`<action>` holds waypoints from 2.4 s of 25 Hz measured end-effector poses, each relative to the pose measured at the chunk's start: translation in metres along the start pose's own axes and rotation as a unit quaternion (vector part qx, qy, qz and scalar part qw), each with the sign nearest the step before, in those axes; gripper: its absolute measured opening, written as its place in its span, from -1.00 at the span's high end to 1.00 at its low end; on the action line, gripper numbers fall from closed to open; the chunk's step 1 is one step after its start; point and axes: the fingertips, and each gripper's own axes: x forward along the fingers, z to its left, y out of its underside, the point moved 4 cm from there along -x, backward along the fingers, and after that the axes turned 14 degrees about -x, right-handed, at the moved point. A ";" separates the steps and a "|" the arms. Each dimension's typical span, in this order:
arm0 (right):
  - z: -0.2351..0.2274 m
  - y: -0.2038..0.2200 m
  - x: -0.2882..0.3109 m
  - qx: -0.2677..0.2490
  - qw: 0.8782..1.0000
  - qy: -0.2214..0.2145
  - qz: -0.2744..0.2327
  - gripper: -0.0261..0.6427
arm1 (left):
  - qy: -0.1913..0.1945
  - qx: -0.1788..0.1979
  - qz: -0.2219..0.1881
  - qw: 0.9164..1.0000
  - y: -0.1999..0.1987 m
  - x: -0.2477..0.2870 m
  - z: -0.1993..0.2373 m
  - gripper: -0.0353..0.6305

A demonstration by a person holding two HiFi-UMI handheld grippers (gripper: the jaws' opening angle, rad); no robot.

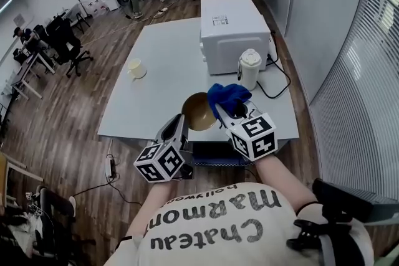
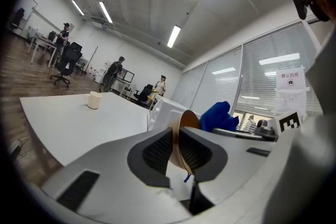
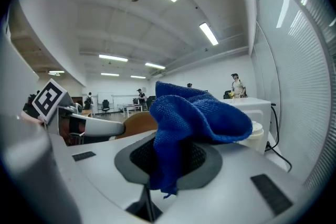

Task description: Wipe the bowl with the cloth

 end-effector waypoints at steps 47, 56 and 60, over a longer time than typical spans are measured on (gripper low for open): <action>0.015 -0.003 0.031 -0.071 0.994 -0.088 0.000 0.72 | 0.000 0.107 -0.029 0.994 -0.020 0.020 -0.020 0.85; -0.005 0.001 0.048 -0.051 0.998 -0.041 -0.001 0.72 | 0.008 0.088 0.003 0.996 -0.015 0.039 0.009 0.85; -0.021 -0.003 0.061 -0.027 1.000 0.000 0.005 0.72 | 0.029 0.091 0.034 0.995 -0.021 0.064 0.023 0.85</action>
